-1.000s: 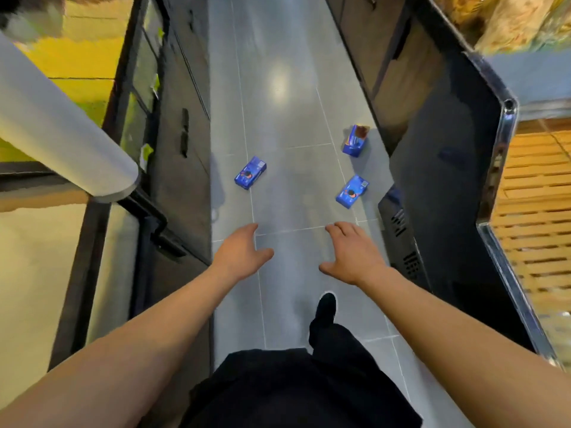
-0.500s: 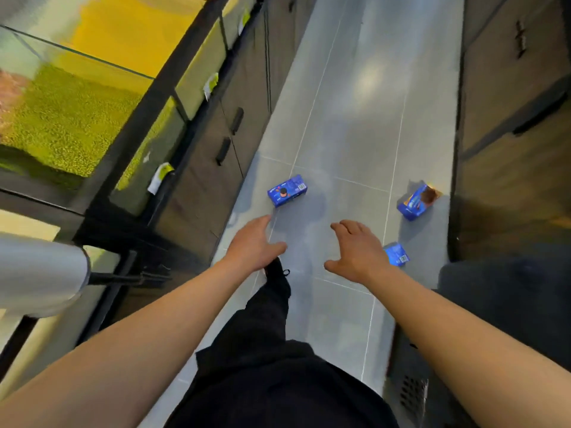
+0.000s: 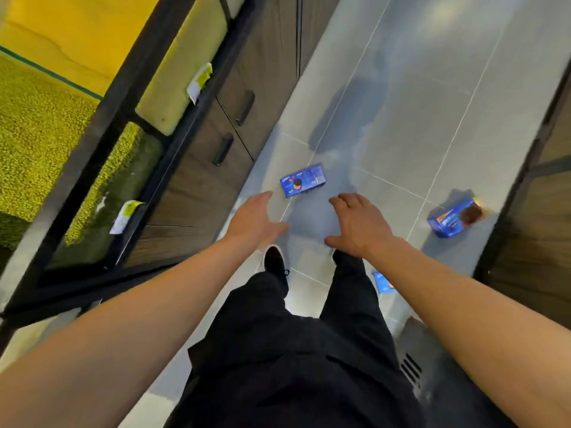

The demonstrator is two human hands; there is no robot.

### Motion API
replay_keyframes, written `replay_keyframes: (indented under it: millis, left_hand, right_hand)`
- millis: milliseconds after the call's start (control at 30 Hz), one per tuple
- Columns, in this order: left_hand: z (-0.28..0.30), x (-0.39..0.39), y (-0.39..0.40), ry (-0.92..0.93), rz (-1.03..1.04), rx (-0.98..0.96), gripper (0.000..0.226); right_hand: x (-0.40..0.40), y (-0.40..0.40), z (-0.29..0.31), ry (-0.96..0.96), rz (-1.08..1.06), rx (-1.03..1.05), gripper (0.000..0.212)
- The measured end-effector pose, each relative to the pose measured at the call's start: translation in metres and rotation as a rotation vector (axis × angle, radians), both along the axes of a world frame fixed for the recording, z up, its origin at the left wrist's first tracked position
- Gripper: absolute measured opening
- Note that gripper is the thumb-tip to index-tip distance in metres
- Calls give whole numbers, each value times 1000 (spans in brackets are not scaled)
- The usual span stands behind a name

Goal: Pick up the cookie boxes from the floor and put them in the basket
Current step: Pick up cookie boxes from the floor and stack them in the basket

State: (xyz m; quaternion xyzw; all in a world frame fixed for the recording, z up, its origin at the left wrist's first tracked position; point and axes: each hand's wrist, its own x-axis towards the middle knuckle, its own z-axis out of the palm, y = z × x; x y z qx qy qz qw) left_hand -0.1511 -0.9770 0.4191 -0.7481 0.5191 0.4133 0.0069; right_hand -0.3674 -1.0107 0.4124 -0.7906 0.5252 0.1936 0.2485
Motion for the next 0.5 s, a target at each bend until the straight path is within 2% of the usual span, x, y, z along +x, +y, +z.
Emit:
replay_keyframes:
  millis: [167, 300, 500]
  left_hand:
    - [-57, -30, -48, -32, 155, 86, 83]
    - [-121, -57, -84, -43, 268, 129, 90]
    - [-261, -67, -150, -41, 276, 118, 89]
  right_hand:
    - [-25, -81, -65, -2, 128, 128, 91]
    - [-46, -148, -128, 11, 212, 196, 89]
    - [-47, -218, -259, 20, 241, 270, 92]
